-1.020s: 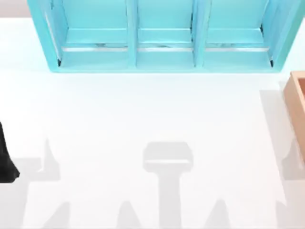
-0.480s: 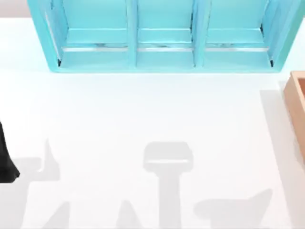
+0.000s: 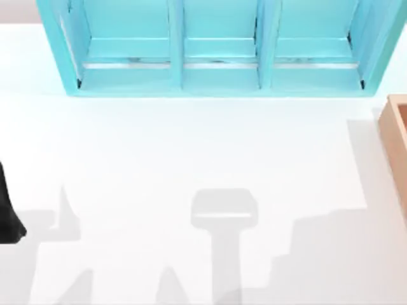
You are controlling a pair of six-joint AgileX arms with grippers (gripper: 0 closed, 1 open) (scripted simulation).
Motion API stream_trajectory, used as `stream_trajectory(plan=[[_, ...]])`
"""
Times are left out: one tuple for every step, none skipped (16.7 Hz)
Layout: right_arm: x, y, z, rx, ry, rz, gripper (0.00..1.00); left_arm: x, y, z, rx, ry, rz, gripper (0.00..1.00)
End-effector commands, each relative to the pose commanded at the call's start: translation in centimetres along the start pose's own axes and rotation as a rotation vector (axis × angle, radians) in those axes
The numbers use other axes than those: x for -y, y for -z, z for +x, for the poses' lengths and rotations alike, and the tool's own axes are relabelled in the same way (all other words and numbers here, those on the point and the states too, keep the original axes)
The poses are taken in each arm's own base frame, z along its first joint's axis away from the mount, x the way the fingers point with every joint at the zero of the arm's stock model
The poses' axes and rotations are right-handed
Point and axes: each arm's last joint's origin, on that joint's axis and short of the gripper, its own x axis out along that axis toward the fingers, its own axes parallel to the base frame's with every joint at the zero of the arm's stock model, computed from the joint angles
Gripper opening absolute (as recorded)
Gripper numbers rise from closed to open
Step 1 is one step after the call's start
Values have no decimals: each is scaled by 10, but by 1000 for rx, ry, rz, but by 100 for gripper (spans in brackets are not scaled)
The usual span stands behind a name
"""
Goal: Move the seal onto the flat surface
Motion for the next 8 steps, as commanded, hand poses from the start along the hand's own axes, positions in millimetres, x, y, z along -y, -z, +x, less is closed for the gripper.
stream_trajectory(plan=[[5, -6, 2, -37, -11, 0, 100, 0, 0, 0, 0, 0, 0, 100], [9, -11, 3, -66, -21, 0, 100, 0, 0, 0, 0, 0, 0, 100], [12, -15, 5, -89, -28, 0, 100, 0, 0, 0, 0, 0, 0, 100], [14, -17, 6, -103, -33, 0, 100, 0, 0, 0, 0, 0, 0, 100], [15, -18, 6, -108, -35, 0, 100, 0, 0, 0, 0, 0, 0, 100], [15, -18, 6, -108, -35, 0, 100, 0, 0, 0, 0, 0, 0, 100], [15, -18, 6, -108, -35, 0, 100, 0, 0, 0, 0, 0, 0, 100], [15, -18, 6, -108, -35, 0, 100, 0, 0, 0, 0, 0, 0, 100]])
